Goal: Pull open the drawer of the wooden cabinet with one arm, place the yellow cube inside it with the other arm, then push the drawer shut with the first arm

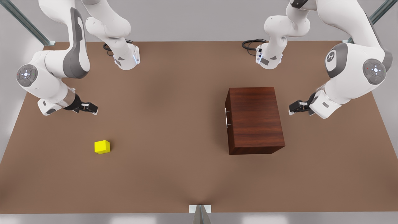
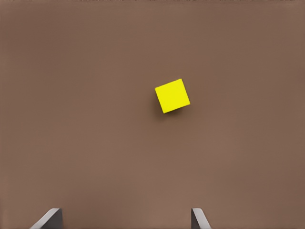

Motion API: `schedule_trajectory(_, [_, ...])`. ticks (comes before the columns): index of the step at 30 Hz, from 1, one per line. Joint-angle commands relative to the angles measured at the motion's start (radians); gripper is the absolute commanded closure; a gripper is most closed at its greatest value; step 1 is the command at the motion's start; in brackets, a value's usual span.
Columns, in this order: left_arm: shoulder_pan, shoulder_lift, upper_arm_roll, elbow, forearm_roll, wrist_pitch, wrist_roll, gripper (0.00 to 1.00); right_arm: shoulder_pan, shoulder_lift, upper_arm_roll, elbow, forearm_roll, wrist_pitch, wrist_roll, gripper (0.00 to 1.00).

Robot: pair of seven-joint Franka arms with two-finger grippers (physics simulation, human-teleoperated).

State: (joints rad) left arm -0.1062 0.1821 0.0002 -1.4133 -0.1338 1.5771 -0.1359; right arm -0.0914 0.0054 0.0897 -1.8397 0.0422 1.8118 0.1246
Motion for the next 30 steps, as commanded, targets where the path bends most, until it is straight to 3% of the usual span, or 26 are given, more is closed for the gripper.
schedule_trajectory(1, [-0.001,-0.001,0.0,0.001,0.002,0.027,-0.09,0.0,-0.027,-0.001,0.004,0.0,0.001,0.023,0.038,0.0])
schedule_trajectory(3, [-0.003,0.008,-0.002,0.005,-0.004,0.026,-0.094,0.0,-0.033,0.004,-0.001,0.005,0.011,0.021,0.073,0.0])
schedule_trajectory(6, [-0.102,0.045,-0.002,0.03,0.016,0.026,-0.171,0.0,-0.041,0.057,-0.004,0.042,-0.036,0.026,0.848,0.0])
schedule_trajectory(8, [-0.213,0.059,-0.003,0.027,0.118,0.021,-0.202,0.0,-0.041,0.062,-0.007,0.037,-0.036,0.064,0.921,0.0])
schedule_trajectory(10, [-0.343,0.062,0.0,0.017,0.371,-0.031,-0.197,0.0,-0.041,0.082,-0.007,0.039,-0.03,0.078,1.084,0.0])
schedule_trajectory(12, [-0.397,0.264,-0.009,0.322,0.439,-0.147,-0.215,0.0,-0.053,0.085,-0.008,0.042,-0.028,0.083,1.138,0.0])
schedule_trajectory(13, [-0.449,0.296,-0.012,0.349,0.437,-0.166,-0.343,0.0,-0.053,0.1,-0.008,0.06,-0.028,0.081,1.162,0.0])
schedule_trajectory(16, [-0.618,0.361,-0.017,0.333,0.392,-0.193,-0.708,0.0,-0.053,0.125,-0.008,0.089,-0.033,0.083,1.201,0.0])
schedule_trajectory(18, [-0.661,0.362,-0.015,0.263,0.382,-0.193,-0.717,0.0,-0.054,0.183,-0.008,0.166,-0.035,0.081,1.208,0.0])
schedule_trajectory(23, [-0.576,0.349,-0.014,0.178,0.276,-0.163,-0.668,0.0,-0.054,0.283,-0.013,0.263,-0.038,0.081,1.224,0.0])
schedule_trajectory(26, [-0.584,0.361,-0.014,0.146,0.183,-0.077,-0.686,0.0,-0.054,0.314,-0.013,0.289,-0.044,0.083,1.224,0.0])
schedule_trajectory(30, [-0.656,0.412,-0.014,0.16,0.244,-0.045,-0.821,0.0,-0.051,0.395,-0.011,0.339,-0.045,0.086,1.251,0.0])
